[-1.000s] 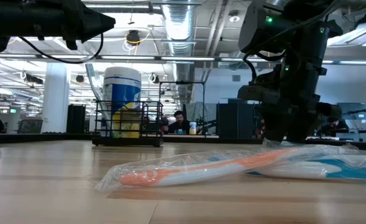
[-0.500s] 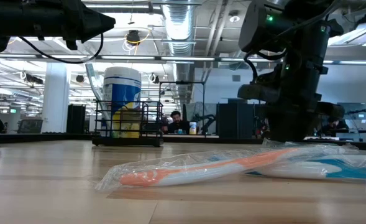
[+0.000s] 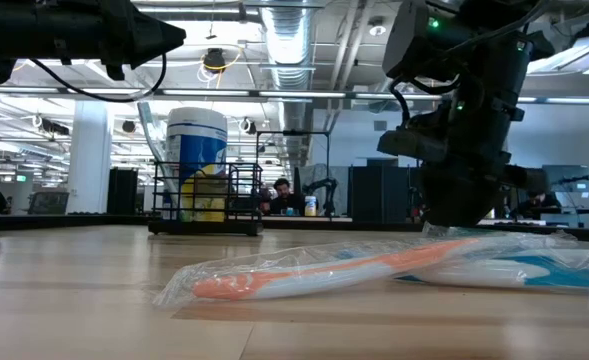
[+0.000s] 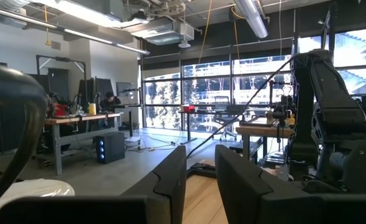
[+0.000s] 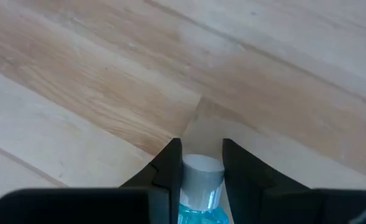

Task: Pick & Place toothbrushing station
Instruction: Put the mouthwash bottle into the wire organizer

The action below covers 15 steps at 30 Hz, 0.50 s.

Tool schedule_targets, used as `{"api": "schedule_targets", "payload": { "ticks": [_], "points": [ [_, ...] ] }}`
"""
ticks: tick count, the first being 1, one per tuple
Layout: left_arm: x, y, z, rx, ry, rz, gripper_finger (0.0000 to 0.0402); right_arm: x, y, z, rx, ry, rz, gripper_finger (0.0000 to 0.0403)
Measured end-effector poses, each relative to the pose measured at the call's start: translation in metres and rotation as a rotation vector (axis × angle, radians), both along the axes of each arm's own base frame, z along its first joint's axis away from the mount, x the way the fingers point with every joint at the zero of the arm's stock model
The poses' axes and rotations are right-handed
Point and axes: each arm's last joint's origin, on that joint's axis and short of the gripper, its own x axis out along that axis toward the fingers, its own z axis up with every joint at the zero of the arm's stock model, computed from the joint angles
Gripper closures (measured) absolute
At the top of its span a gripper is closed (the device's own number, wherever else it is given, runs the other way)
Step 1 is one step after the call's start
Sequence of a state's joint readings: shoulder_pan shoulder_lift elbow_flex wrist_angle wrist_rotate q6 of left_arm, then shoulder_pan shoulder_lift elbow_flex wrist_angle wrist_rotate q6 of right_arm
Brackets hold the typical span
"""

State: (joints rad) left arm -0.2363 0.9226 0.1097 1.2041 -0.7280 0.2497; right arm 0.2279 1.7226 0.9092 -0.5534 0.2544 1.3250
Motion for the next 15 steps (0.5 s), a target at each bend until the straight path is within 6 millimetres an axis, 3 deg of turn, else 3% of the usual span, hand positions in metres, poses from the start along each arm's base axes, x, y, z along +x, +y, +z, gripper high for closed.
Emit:
{"api": "schedule_targets", "payload": {
  "ticks": [8, 15],
  "points": [
    [0.000, 0.000, 0.000, 0.000, 0.000, 0.000, 0.0321, 0.004, -0.004, 0.002, -0.039, -0.024, 0.037, 0.0323],
    [0.000, 0.000, 0.000, -0.010, -0.006, -0.003, 0.0321, 0.018, -0.013, 0.015, -0.089, -0.058, 0.092, 0.0323]
  ]
}}
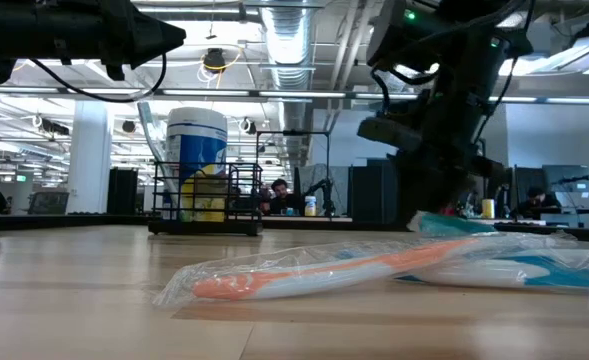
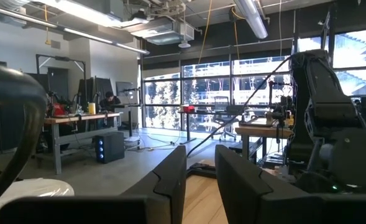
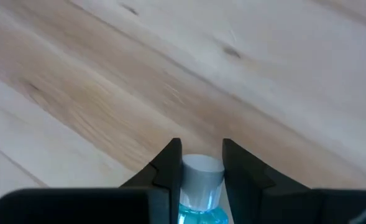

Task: Pick & Place toothbrushing station
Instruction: Put the mouthwash bottle into the wire organizer

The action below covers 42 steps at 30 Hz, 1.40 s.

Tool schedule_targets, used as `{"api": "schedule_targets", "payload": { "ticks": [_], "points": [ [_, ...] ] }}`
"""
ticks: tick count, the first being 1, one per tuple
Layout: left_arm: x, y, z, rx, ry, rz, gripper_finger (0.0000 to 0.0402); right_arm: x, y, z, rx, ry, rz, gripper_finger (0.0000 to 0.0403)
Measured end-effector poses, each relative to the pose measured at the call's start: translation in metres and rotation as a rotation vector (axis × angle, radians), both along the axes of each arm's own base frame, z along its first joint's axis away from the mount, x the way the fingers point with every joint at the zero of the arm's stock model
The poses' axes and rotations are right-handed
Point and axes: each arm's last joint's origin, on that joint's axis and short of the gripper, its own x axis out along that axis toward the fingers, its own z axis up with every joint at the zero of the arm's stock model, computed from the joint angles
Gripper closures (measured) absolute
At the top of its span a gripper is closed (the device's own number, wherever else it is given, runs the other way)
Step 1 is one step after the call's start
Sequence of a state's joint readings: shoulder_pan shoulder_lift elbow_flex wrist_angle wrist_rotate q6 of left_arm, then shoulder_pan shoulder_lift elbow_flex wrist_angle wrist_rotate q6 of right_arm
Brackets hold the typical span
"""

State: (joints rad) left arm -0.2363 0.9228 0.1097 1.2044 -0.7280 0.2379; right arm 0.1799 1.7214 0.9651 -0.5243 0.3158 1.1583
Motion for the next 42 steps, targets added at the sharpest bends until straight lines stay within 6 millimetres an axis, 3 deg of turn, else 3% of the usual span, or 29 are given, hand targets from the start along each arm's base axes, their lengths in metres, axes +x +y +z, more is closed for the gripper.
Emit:
{"api": "schedule_targets", "payload": {
  "ticks": [25, 42],
  "points": [
    [0.002, -0.003, 0.001, 0.000, -0.021, -0.095, 0.0321, 0.059, -0.024, 0.054, -0.236, -0.421, 0.264, 0.0323],
    [0.002, -0.003, 0.001, -0.019, -0.030, -0.103, 0.0321, 0.078, -0.035, 0.087, -0.478, -0.710, 0.389, 0.0323]
  ]
}}
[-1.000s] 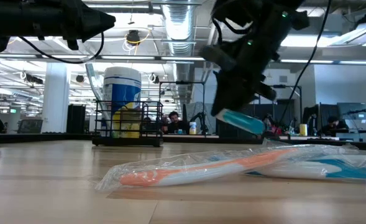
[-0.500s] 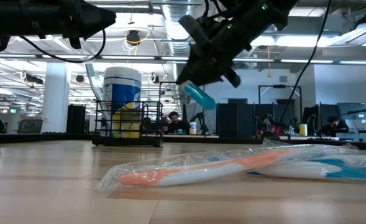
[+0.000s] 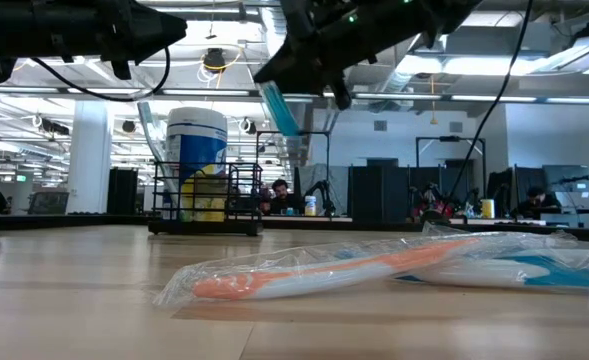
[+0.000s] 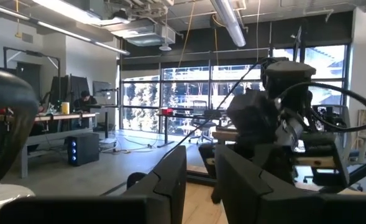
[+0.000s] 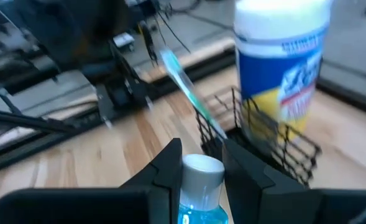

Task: Pick & Place toothbrushing station
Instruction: Put the mouthwash bottle into the wire organizer

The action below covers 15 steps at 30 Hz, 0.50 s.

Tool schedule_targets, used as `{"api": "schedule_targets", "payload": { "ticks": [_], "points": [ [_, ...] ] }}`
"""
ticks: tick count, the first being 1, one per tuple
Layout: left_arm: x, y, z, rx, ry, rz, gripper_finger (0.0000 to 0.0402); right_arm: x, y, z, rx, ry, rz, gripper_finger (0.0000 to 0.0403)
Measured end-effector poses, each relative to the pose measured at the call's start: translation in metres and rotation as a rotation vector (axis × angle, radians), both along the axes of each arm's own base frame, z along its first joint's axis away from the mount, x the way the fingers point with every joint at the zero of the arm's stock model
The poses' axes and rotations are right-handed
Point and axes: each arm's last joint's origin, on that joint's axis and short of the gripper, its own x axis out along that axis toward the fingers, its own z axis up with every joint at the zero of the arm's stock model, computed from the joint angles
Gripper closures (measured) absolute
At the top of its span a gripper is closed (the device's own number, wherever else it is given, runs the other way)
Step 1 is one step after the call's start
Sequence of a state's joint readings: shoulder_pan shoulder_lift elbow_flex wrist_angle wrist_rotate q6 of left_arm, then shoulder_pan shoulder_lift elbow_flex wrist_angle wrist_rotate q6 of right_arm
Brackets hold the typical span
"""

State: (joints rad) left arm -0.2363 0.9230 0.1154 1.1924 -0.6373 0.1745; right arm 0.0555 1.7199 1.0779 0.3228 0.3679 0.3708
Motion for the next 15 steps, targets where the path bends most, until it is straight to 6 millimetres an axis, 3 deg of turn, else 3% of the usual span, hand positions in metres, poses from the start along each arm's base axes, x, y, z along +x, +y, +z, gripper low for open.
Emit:
{"api": "schedule_targets", "payload": {
  "ticks": [7, 15],
  "points": [
    [0.000, 0.000, 0.000, 0.006, -0.002, -0.016, 0.0321, 0.003, -0.005, 0.008, -0.107, -0.062, -0.012, 0.0323],
    [0.000, 0.000, 0.000, 0.006, -0.002, -0.016, 0.0321, 0.023, -0.023, -0.015, -0.201, -0.150, -0.042, 0.0323]
  ]
}}
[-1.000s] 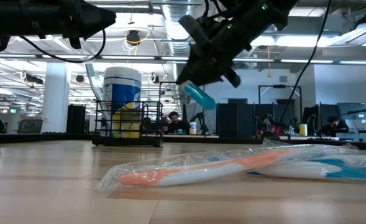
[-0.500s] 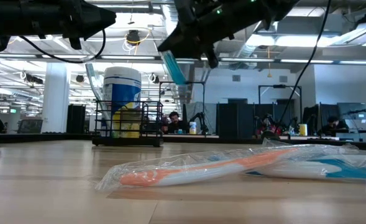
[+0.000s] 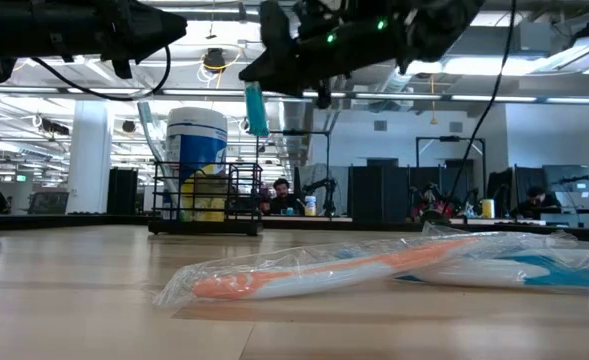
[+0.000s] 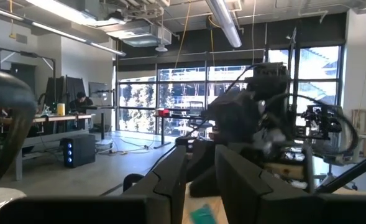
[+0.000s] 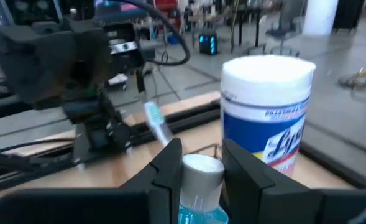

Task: Pick & Place toothbrushing station
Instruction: Put the mouthwash bottle into the wire organizer

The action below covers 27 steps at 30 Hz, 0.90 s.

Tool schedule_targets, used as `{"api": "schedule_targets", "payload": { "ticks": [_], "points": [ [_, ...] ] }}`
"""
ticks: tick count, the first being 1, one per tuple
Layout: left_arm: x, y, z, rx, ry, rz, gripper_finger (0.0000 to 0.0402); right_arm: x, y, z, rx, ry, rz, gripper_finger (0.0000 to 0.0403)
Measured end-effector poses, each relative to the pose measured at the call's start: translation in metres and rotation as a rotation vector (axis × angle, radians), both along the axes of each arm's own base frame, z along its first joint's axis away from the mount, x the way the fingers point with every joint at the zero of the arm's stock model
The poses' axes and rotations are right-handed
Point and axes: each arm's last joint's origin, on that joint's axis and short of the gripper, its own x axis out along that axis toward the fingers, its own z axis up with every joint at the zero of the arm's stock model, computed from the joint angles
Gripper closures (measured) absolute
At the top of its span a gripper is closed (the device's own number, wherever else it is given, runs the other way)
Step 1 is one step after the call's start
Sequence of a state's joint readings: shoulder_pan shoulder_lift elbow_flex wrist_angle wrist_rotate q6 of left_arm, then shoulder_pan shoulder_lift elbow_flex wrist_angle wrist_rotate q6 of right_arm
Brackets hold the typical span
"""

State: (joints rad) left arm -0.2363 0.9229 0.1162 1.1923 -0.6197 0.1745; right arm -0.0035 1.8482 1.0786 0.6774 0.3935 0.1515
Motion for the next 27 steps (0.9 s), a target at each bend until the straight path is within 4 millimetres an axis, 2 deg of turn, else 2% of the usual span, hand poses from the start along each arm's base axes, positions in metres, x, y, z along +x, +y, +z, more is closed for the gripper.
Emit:
{"api": "schedule_targets", "payload": {
  "ticks": [8, 16, 21, 27],
  "points": [
    [0.000, 0.000, 0.000, 0.000, 0.000, 0.000, 0.0321, 0.014, -0.021, -0.022, -0.075, -0.160, -0.031, 0.0323],
    [0.000, 0.000, 0.000, 0.002, 0.001, 0.002, 0.0321, 0.037, -0.036, -0.037, -0.113, -0.153, -0.028, 0.0323],
    [0.000, 0.000, 0.000, 0.003, 0.001, 0.003, 0.0321, 0.047, -0.037, -0.038, -0.140, -0.162, -0.031, 0.0323],
    [0.000, 0.000, 0.000, 0.003, 0.001, 0.003, 0.0321, 0.047, -0.043, -0.038, -0.159, -0.153, -0.042, 0.0323]
  ]
}}
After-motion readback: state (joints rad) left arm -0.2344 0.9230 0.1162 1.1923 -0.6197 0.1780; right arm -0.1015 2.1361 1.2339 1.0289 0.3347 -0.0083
